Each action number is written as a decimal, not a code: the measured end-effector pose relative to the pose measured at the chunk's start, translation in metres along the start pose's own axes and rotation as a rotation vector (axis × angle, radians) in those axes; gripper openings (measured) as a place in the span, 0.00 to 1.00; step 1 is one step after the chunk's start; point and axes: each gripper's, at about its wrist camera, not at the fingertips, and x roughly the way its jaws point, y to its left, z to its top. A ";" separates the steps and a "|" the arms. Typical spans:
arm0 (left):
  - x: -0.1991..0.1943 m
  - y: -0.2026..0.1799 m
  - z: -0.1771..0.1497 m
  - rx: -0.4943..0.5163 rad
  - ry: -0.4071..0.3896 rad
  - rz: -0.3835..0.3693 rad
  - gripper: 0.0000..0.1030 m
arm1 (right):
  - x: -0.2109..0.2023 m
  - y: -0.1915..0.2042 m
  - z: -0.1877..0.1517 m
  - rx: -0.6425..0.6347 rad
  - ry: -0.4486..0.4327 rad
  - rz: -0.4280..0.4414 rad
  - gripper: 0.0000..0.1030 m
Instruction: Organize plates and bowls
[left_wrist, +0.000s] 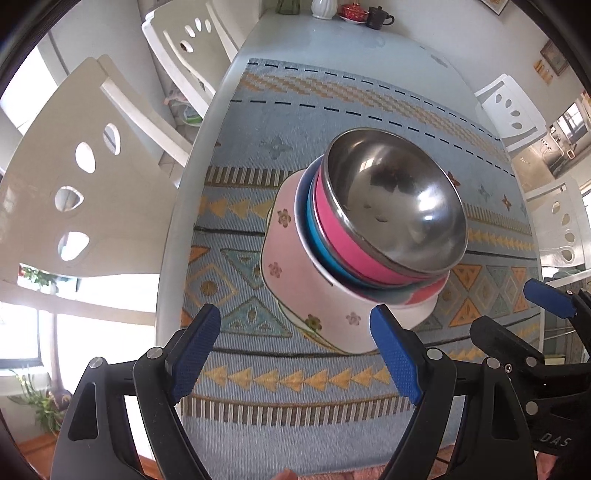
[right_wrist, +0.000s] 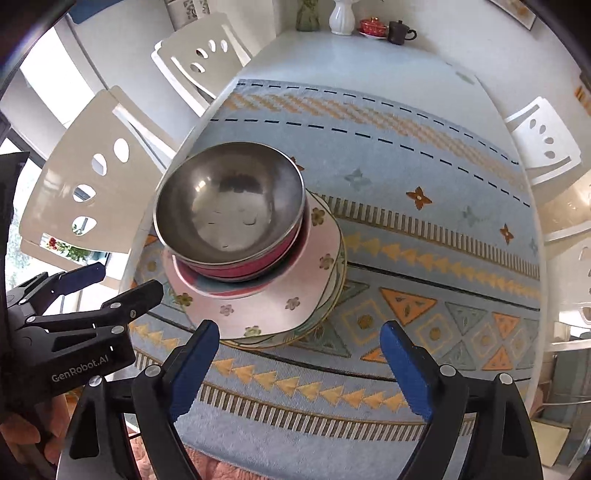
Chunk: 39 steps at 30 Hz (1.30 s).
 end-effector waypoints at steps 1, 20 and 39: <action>0.000 -0.001 0.001 0.002 -0.006 0.003 0.80 | 0.001 -0.001 0.001 0.006 -0.001 0.008 0.85; 0.001 -0.005 0.012 0.028 -0.039 0.004 0.80 | 0.007 0.001 0.014 0.020 -0.018 0.013 0.85; -0.001 -0.008 0.010 0.044 -0.034 -0.017 0.80 | 0.006 -0.003 0.013 0.063 -0.014 0.014 0.85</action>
